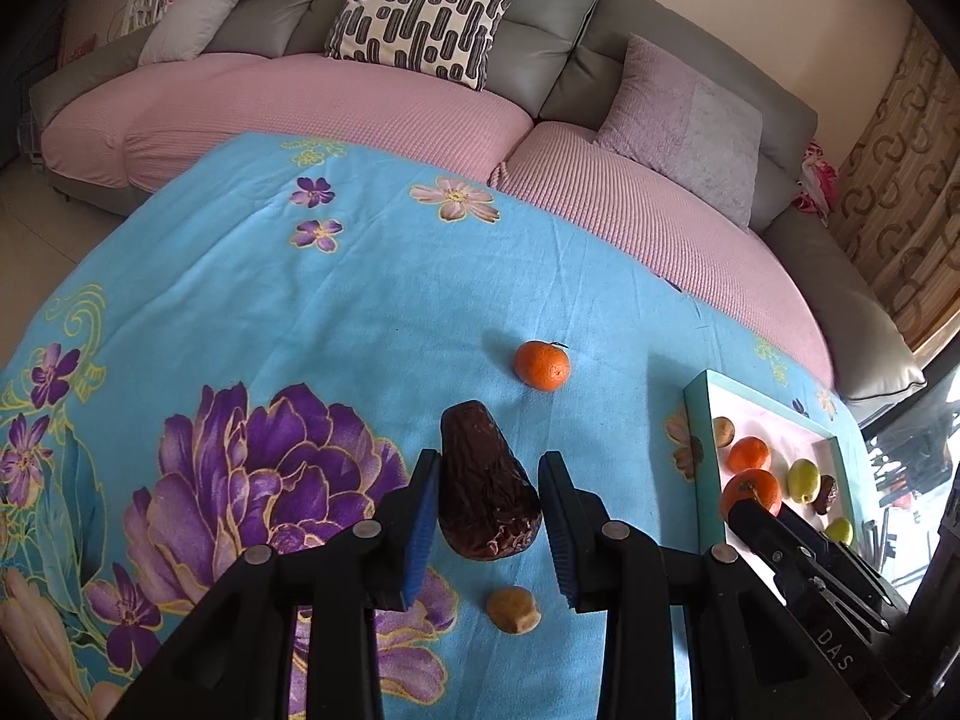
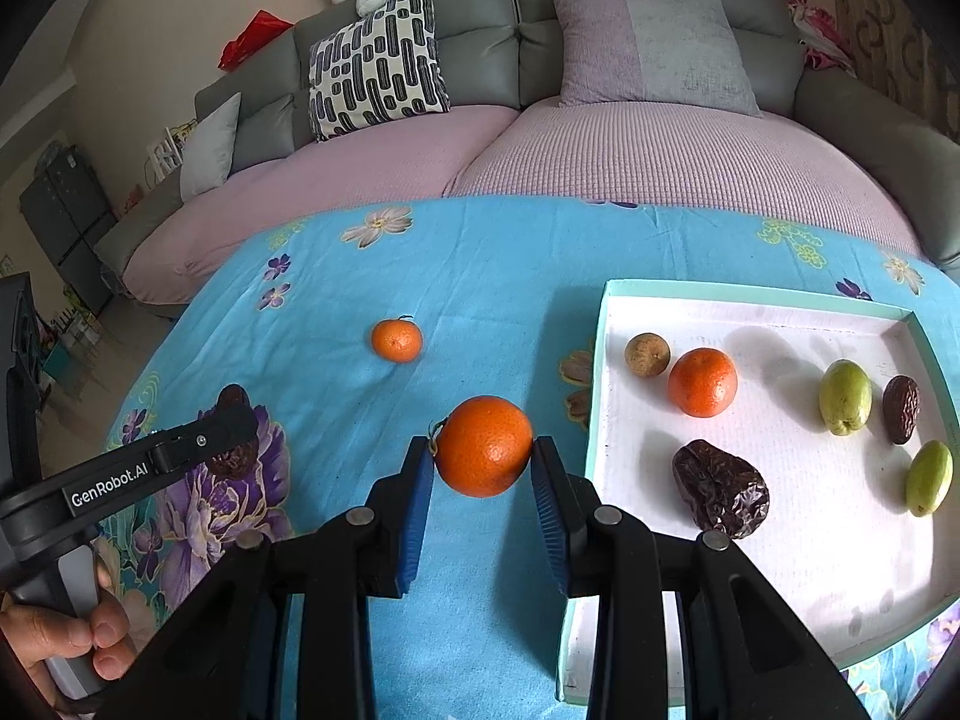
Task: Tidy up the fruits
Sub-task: 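Carry the date with the left tool while the right tool carries the tangerine over the tray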
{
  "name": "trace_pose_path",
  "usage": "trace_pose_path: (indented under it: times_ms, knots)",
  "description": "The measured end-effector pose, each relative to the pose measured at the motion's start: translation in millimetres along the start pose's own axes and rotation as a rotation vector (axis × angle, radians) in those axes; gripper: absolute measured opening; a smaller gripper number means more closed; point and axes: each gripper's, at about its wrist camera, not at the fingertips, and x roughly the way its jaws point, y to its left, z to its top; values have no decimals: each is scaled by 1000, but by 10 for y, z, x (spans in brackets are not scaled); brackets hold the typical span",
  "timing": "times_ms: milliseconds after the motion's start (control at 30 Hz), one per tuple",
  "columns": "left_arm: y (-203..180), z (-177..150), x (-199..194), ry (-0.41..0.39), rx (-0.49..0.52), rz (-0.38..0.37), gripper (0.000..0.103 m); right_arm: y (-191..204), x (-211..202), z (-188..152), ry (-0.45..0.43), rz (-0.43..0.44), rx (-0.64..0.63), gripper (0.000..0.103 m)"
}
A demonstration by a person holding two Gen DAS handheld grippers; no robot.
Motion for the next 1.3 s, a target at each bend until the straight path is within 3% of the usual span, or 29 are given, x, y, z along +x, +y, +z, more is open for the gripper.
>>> trace_pose_path:
  times_ms: [233, 533, 667, 1033, 1300]
  knots:
    - [-310, -16, -43, -27, 51, -23, 35, -225, -112, 26, -31, -29, 31, 35]
    - [-766, -110, 27, -6, 146, -63, 35, -610, -345, -6, -85, -78, 95, 35]
    - [-1044, -196, 110, 23, 208, -90, 35, -859, -471, -35, -98, -125, 143, 35]
    - [-1856, -557, 267, 117, 406, -185, 35, -1626, -758, -234, -65, -360, 273, 35]
    - [-2033, -769, 433, 176, 480, -165, 35, -1847, -819, -341, -48, -378, 320, 35]
